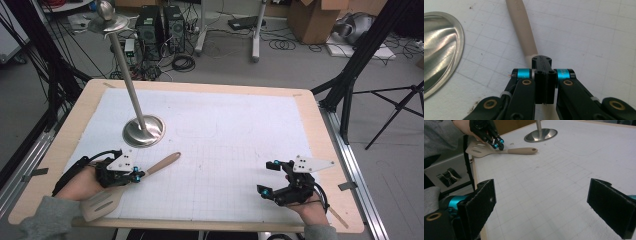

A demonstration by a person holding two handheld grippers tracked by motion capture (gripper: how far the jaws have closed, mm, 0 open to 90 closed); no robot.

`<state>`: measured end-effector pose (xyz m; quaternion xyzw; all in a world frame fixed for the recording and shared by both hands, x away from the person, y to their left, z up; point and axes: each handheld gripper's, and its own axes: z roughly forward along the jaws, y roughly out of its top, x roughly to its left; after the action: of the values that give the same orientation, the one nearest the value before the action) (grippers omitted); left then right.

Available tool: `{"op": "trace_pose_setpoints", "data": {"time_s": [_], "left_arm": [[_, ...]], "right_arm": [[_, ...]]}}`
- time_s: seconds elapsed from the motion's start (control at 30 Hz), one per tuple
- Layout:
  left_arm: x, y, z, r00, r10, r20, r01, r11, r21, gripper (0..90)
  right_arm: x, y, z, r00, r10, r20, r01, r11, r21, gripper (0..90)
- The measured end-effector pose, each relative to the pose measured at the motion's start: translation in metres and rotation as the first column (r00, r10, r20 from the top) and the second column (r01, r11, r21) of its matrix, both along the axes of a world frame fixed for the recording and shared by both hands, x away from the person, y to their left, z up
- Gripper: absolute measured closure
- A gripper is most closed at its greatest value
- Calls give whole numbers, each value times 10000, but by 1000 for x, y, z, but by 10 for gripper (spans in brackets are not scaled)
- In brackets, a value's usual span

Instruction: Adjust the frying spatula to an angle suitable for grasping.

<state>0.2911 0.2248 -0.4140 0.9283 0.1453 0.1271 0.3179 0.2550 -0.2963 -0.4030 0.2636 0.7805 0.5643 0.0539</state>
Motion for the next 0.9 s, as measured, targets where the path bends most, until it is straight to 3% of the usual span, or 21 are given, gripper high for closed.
{"op": "trace_pose_setpoints", "data": {"time_s": [0.07,0.13,0.4,0.57,0.77,0.9], "left_arm": [[2,2,0,9996,268,112,-269,9996,50,896],[3,6,-1,9990,446,-16,-446,9989,-114,896],[4,10,-3,9987,464,-213,-475,9975,-514,895],[1,7,-3,9996,203,-217,-213,9987,-463,895],[1,7,-3,9995,304,-65,-307,9986,-438,895],[1,11,4,9986,522,59,-515,9949,-868,896]], "right_arm": [[0,0,0,10000,15,-11,-15,10000,0,76],[-1,0,0,10000,23,-16,-23,10000,-15,77],[0,0,0,10000,31,2,-31,10000,11,76],[-1,0,0,10000,18,15,-18,10000,24,76],[-1,-1,0,10000,4,-7,-3,10000,42,77],[-1,-1,0,10000,6,-10,-6,10000,45,76]]}}
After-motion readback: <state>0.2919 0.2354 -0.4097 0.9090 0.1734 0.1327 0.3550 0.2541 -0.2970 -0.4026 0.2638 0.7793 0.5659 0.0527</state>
